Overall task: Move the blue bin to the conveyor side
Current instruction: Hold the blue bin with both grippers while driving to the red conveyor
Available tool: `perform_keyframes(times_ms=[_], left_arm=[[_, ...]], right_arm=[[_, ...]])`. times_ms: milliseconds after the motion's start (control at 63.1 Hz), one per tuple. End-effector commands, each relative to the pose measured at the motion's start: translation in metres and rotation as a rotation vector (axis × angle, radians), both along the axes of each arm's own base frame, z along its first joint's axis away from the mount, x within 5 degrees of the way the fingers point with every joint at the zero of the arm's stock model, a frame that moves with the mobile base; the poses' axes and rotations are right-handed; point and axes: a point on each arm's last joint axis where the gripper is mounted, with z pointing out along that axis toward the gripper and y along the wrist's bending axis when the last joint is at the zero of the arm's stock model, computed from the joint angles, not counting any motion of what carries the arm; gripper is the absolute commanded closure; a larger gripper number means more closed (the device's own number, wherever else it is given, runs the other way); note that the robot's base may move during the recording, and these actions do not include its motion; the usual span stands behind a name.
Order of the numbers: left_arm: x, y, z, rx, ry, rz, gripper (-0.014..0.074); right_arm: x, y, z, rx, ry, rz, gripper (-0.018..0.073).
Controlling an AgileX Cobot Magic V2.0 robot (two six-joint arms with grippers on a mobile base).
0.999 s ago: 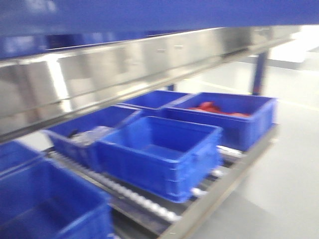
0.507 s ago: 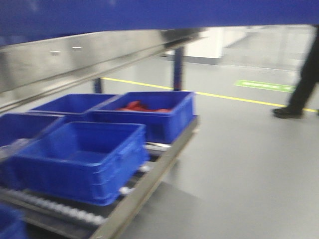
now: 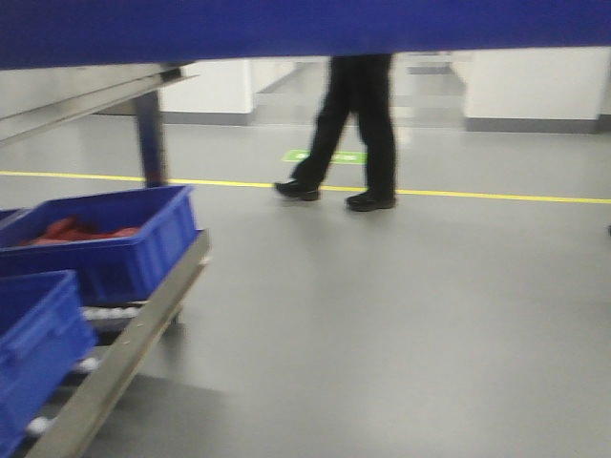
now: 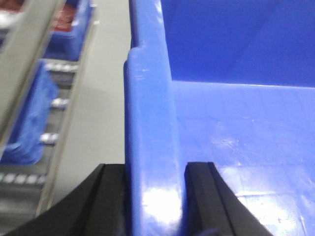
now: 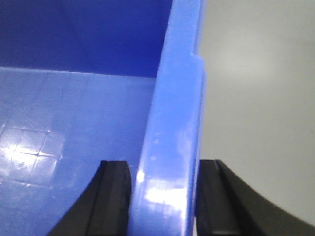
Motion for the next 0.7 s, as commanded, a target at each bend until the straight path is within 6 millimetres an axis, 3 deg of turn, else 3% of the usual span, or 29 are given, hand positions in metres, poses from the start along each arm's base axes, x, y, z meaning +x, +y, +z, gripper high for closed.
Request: perform_keyframes(times_ms=[0,682], left_arm=[[-0.0039,0.0028,0.0131,0.028,-0.118,0.016,0.0613],[-0.0039,0.0028,0.0131,0.028,-0.118,0.016,0.0613]], right_arm=[[-0.0033,-0.0065,0.0156,-0.023,-0.146,-0.032,0.0648],[-0.0033,-0.0065,0.0156,-0.023,-0.146,-0.032,0.0648]])
